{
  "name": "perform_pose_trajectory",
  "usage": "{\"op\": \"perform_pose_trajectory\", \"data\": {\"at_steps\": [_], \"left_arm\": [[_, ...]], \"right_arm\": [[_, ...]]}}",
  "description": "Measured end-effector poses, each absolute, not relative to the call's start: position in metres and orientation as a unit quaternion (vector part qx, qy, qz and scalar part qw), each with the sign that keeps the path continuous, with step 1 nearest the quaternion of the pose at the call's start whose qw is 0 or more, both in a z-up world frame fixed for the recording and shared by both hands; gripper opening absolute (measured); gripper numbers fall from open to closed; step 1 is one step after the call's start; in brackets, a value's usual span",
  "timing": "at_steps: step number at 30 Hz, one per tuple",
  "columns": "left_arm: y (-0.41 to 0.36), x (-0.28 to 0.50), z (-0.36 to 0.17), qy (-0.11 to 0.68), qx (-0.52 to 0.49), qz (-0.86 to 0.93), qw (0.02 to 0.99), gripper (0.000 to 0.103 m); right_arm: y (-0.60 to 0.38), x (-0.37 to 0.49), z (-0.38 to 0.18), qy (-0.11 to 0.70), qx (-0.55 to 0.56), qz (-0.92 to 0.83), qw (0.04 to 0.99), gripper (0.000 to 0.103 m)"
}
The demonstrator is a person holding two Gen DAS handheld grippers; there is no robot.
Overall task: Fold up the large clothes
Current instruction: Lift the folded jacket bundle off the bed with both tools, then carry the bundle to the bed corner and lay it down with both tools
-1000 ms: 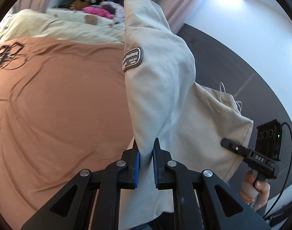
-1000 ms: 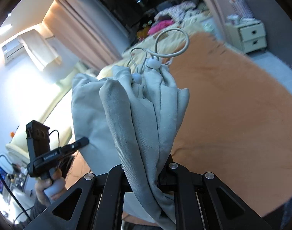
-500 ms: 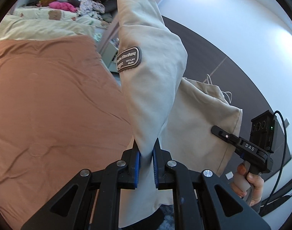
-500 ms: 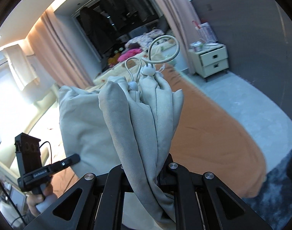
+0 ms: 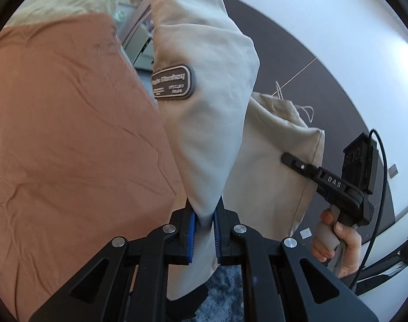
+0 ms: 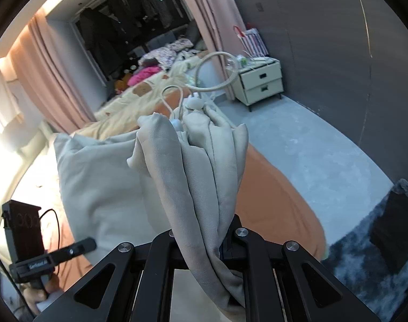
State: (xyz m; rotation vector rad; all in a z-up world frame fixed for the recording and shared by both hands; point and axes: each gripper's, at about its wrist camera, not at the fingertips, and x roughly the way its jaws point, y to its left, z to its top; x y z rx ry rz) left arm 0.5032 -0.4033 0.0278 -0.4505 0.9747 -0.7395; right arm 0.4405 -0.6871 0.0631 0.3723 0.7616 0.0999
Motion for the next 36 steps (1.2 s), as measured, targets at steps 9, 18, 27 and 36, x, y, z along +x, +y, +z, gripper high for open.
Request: {"op": "perform_pose_trajectory", "data": {"at_steps": [9, 18, 27, 36], "left_arm": [[-0.414, 0.571, -0.016, 0.481, -0.192, -0.315, 0.795, 0.013], [-0.422, 0.601, -0.043, 0.49, -0.09, -0.269, 0.825, 0.041], [-0.415, 0.574, -0.076, 0.513, -0.128, -0.26, 0.808, 0.075], [-0.419, 0.571, -0.12, 0.555, -0.129, -0.258, 0.78, 0.075]], "right_arm": [[-0.709, 0.51, 0.007, 0.403, 0.188, 0.017, 0.895, 0.01], [-0.72, 0.533, -0.018, 0.396, 0.175, -0.076, 0.898, 0.069], [-0.757, 0.457, -0.073, 0.439, 0.212, -0.127, 0.864, 0.07], [-0.757, 0.399, -0.148, 0.444, 0.311, -0.123, 0.831, 0.064]]}}
